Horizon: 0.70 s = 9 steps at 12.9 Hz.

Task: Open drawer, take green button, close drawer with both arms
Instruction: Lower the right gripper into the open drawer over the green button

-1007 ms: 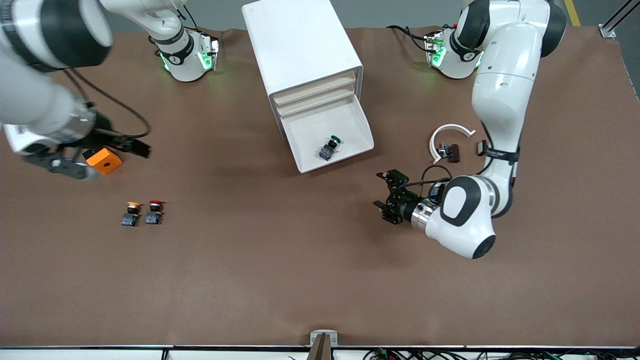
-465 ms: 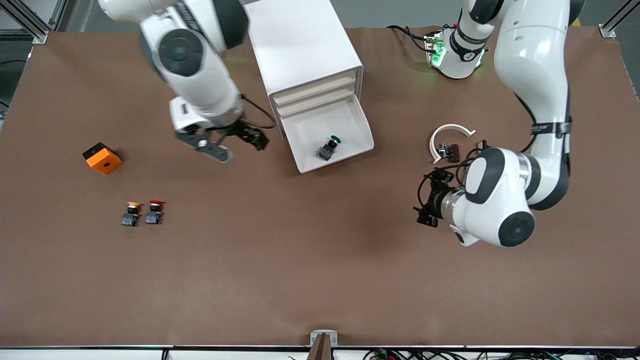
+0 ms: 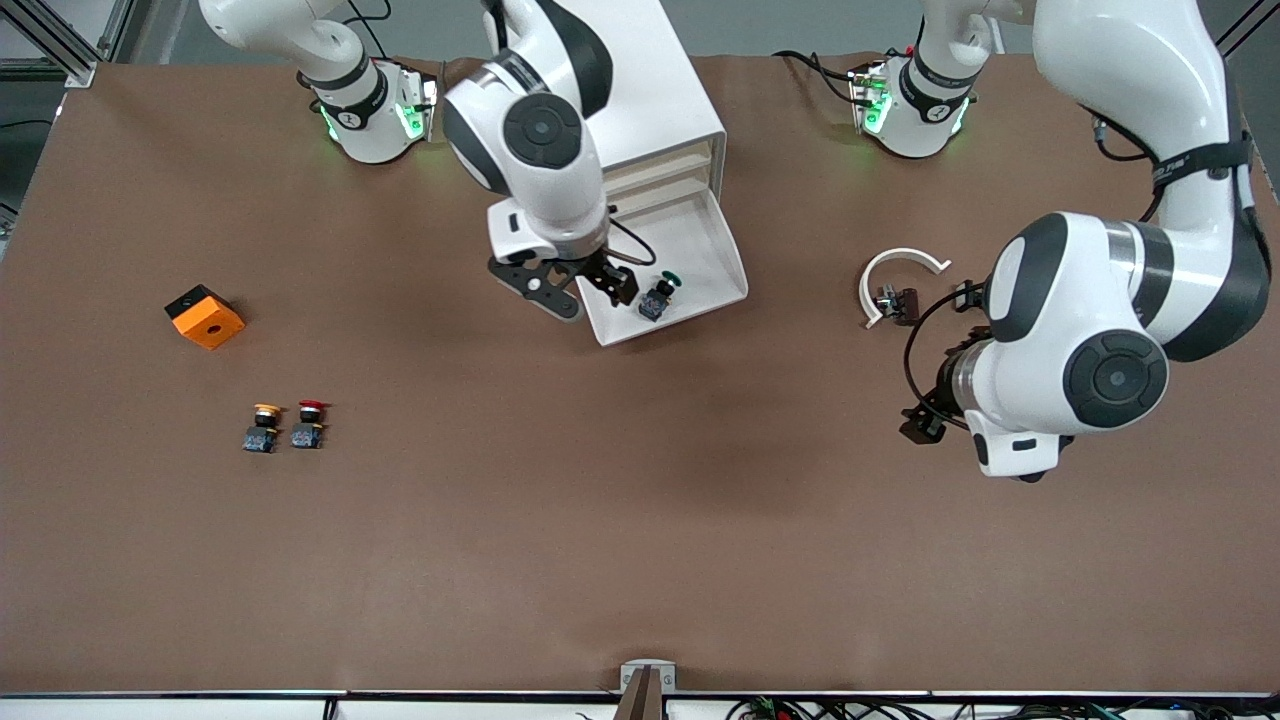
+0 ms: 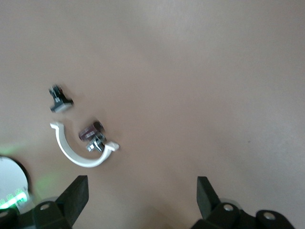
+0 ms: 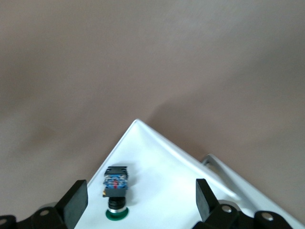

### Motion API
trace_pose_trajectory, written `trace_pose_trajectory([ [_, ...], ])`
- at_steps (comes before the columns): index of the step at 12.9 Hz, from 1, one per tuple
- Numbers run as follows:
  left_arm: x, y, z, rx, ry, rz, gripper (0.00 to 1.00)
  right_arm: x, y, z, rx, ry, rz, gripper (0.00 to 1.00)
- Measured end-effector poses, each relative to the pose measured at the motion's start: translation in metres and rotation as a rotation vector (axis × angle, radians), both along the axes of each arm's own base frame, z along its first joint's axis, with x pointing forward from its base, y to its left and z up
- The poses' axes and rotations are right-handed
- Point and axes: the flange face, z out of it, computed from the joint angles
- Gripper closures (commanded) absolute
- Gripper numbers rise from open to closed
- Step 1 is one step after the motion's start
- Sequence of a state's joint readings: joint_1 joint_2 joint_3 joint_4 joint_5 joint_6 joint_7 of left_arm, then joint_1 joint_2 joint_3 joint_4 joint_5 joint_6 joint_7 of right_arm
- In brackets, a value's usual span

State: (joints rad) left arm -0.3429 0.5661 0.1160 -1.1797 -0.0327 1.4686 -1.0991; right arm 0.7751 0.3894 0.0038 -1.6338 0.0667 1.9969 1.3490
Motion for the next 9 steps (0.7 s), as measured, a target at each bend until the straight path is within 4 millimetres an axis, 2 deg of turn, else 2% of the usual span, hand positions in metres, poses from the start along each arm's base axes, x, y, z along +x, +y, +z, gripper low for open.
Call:
trace_pose_trajectory([
  [3, 0.003, 0.005, 0.002, 0.008, -0.011, -0.122, 0.0, -0.013, 0.029, -0.037, 0.01, -0.015, -0.003, 0.0],
  [7, 0.007, 0.015, 0.015, -0.022, -0.057, -0.198, 0.0, -0.024, 0.047, -0.065, 0.003, -0.032, 0.033, 0.0],
  [9, 0.007, 0.016, 0.015, -0.033, -0.057, -0.239, 0.0, -0.028, 0.053, -0.083, -0.023, -0.049, 0.065, 0.0],
])
